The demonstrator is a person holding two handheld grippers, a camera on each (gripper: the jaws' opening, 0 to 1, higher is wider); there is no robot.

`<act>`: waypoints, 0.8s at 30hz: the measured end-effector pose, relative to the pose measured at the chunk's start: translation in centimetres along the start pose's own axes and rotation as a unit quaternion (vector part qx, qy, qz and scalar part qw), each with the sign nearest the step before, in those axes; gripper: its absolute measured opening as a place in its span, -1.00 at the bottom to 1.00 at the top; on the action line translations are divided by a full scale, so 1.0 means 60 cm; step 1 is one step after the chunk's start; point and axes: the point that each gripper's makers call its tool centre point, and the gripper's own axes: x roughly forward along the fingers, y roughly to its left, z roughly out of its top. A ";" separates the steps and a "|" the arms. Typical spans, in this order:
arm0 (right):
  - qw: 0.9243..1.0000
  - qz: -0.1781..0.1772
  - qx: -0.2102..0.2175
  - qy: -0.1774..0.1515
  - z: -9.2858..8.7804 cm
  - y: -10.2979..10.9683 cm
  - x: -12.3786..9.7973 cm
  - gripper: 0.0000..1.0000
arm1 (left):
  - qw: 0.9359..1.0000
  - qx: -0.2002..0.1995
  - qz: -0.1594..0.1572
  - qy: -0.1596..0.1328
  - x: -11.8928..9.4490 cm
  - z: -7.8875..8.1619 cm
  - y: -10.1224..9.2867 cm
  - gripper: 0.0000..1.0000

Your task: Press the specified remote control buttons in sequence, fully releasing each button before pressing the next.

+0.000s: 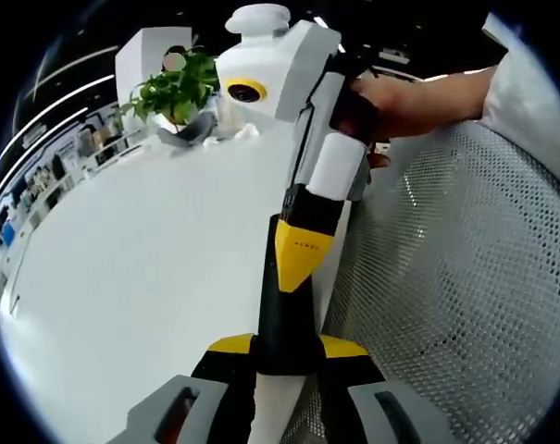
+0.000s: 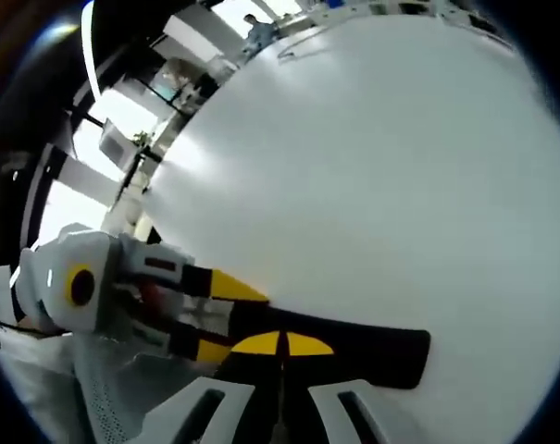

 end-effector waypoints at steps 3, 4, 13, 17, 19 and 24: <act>1.000 0.003 0.005 -0.001 0.000 -0.001 -0.001 -1.00 | 1.000 0.002 0.001 0.001 0.000 0.000 0.000 -0.52; 1.000 0.003 0.006 -0.001 0.000 0.000 -0.001 -1.00 | 1.000 0.004 0.002 0.000 0.000 0.000 -0.001 -0.52; 1.000 0.008 0.023 0.003 -0.001 0.002 -0.002 -1.00 | 1.000 0.006 0.002 0.001 0.000 0.000 0.000 -0.51; 1.000 -0.005 -0.010 -0.002 -0.002 0.004 -0.001 -1.00 | 1.000 0.005 0.002 0.003 0.000 0.000 0.000 -0.51; 1.000 -0.007 -0.011 -0.004 -0.002 0.002 -0.001 -1.00 | 1.000 0.004 0.002 0.003 0.000 -0.001 0.000 -0.51; 1.000 -0.010 -0.019 -0.006 -0.001 0.001 0.001 -1.00 | 1.000 -0.003 0.002 0.014 0.001 0.001 0.000 -0.51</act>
